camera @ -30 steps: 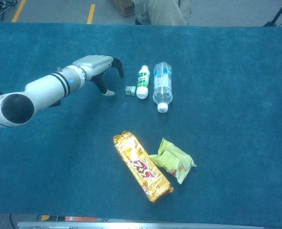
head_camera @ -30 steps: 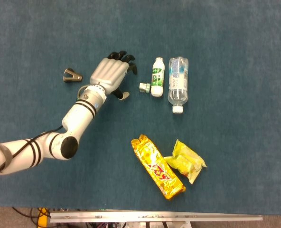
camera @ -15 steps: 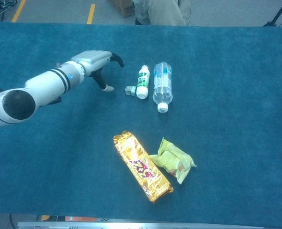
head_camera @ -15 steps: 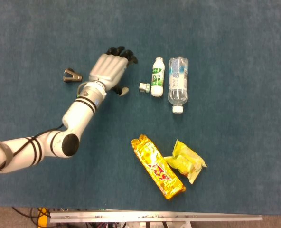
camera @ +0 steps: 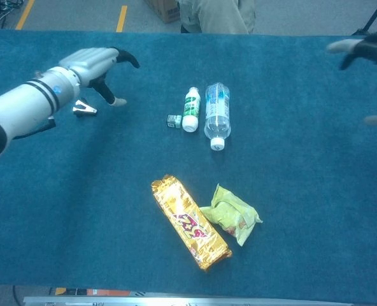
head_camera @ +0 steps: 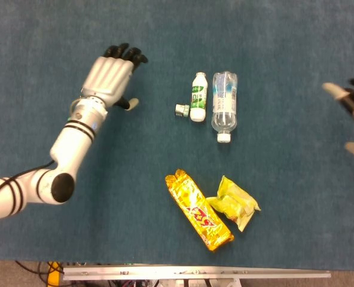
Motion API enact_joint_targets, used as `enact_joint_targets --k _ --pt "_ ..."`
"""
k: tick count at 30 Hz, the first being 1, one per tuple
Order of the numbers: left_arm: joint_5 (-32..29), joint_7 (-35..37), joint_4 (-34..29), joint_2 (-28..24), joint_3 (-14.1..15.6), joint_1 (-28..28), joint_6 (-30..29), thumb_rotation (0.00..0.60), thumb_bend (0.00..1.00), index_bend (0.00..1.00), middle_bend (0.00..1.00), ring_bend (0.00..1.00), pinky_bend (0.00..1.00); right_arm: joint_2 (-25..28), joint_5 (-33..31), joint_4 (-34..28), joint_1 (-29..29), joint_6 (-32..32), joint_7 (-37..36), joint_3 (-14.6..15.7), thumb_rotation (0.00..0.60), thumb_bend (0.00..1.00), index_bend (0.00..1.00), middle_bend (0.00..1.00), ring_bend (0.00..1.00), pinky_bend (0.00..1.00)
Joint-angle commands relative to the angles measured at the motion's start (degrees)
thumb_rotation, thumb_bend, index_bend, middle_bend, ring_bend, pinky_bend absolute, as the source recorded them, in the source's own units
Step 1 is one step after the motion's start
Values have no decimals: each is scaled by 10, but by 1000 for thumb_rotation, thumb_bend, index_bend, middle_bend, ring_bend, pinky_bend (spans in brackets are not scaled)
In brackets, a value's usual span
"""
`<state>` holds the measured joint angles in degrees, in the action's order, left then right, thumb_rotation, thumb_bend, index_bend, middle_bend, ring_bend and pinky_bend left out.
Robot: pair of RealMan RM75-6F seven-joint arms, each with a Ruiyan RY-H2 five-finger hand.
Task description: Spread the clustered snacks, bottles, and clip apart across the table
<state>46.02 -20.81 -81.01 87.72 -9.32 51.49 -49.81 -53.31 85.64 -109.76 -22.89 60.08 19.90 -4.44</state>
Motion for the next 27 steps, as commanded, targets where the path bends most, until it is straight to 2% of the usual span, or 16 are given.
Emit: enact_joint_targets --k 1,5,11,18,27 --pt "10 2 -26 -22 3 -16 -19 600 220 174 116 22 73 -41 -3 23 -52 -49 51 -19 600 88 70 277 146 302" --pt "20 -1 -55 -48 8 -30 -35 600 220 174 116 22 73 -89 -10 52 -97 -85 111 -31 600 86 67 246 132 301" --pt "37 -6 -100 -80 16 -49 -58 600 220 174 116 22 73 -156 -34 94 -159 -134 192 -43 600 46 8 194 99 301" --pt "49 -10 -136 -107 21 -64 -74 600 220 174 116 22 73 -241 -56 163 -215 -160 280 -43 600 23 0 158 80 298" --pt "52 -7 -152 -129 25 -79 -77 600 220 174 115 22 73 -313 -79 230 -254 -174 337 -26 600 7 0 147 76 293"
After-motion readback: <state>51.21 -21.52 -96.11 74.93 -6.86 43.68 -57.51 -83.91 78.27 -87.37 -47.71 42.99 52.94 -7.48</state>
